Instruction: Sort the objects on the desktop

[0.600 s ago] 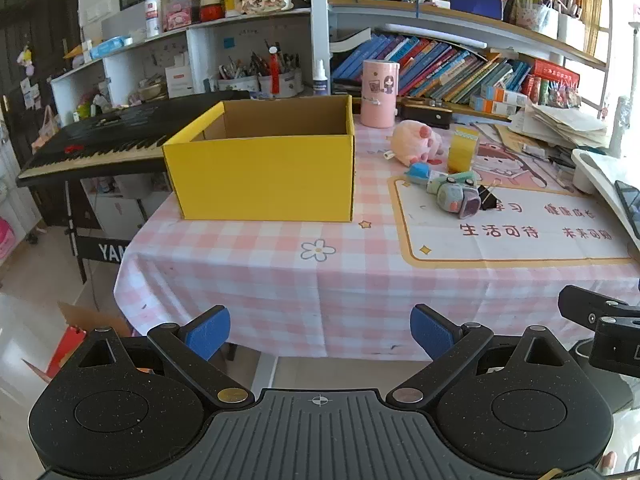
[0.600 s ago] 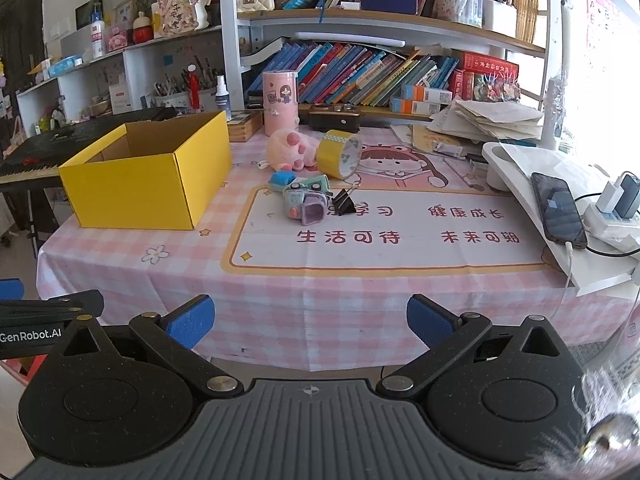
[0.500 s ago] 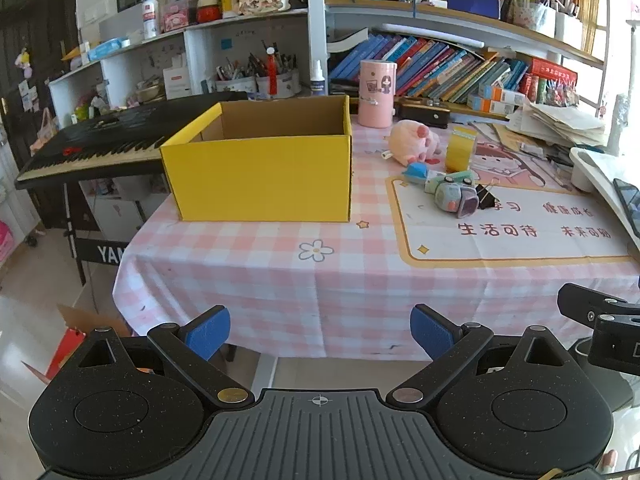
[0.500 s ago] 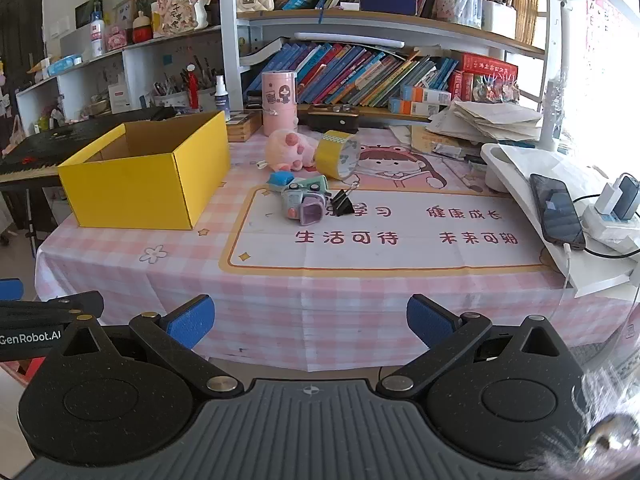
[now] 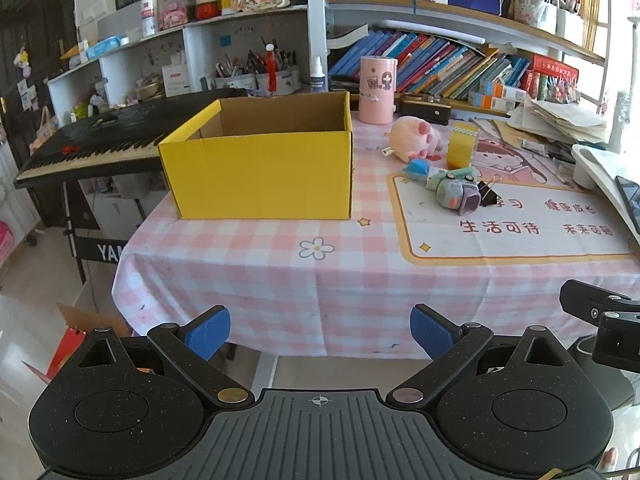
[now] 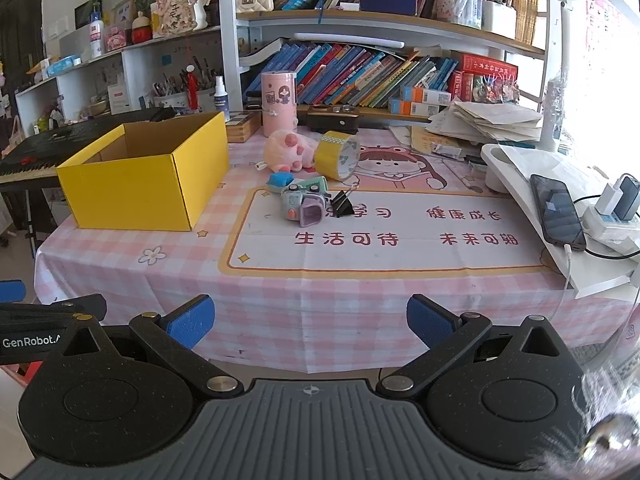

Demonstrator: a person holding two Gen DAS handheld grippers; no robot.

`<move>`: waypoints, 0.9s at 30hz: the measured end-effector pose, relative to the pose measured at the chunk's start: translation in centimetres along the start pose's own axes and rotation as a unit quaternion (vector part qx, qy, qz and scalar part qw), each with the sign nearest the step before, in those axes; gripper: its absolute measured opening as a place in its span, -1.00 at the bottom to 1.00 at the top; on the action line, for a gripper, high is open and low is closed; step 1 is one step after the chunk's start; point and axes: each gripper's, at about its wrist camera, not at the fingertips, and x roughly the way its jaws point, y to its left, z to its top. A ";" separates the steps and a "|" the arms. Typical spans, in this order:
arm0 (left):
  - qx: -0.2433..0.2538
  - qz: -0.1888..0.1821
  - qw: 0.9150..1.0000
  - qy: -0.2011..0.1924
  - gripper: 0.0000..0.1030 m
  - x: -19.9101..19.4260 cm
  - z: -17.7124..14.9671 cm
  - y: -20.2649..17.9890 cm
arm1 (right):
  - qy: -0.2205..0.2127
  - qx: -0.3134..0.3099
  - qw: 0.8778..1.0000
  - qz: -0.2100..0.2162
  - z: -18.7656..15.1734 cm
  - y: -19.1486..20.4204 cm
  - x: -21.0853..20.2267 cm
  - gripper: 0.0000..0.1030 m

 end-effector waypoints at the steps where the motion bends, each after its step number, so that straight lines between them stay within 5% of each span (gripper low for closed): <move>1: 0.000 0.000 1.000 0.000 0.91 0.0 0.0 0.0 | 0.000 0.000 1.000 0.000 0.1 0.0 0.0 1.00; 27: 0.008 -0.001 1.000 -0.008 0.91 0.1 0.2 0.0 | 0.001 -0.001 1.000 0.001 0.1 0.3 0.3 0.97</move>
